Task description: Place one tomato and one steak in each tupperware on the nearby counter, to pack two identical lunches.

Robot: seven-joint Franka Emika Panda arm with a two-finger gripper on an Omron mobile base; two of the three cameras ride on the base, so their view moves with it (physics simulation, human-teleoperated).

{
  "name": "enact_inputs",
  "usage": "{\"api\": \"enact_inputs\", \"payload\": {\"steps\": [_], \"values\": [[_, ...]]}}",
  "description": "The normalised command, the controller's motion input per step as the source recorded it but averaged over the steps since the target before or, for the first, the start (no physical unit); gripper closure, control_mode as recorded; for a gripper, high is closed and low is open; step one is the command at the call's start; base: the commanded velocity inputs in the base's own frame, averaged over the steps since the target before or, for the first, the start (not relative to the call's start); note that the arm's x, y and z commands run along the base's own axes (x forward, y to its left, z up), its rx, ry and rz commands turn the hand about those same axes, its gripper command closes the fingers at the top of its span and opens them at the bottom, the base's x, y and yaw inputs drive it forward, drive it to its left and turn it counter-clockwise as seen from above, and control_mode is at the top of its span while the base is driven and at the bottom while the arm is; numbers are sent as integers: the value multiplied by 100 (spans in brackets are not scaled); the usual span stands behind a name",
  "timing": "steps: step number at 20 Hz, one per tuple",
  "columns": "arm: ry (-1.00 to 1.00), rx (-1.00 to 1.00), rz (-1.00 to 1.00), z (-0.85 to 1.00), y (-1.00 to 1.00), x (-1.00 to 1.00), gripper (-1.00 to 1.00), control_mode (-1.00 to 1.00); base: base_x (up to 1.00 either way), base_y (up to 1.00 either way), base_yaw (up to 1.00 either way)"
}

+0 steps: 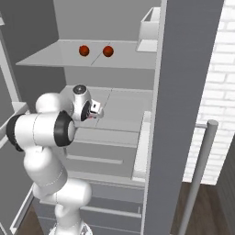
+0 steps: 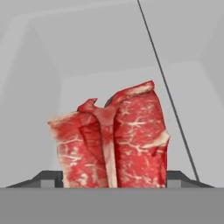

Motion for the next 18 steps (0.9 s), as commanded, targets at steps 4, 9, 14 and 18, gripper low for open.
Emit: {"api": "enact_inputs", "payload": {"steps": [4,9,14,18], "values": [[7,-3,-8,-45,0,-13,100,-100,0,0,0],[-3,0,-4,-15,-28,-92,100,-100,0,0,0],[-20,1,0,16,-61,-100,100,-100,0,0,0],[-23,5,2,78,-48,-100,100,-100,0,0,0]]}}
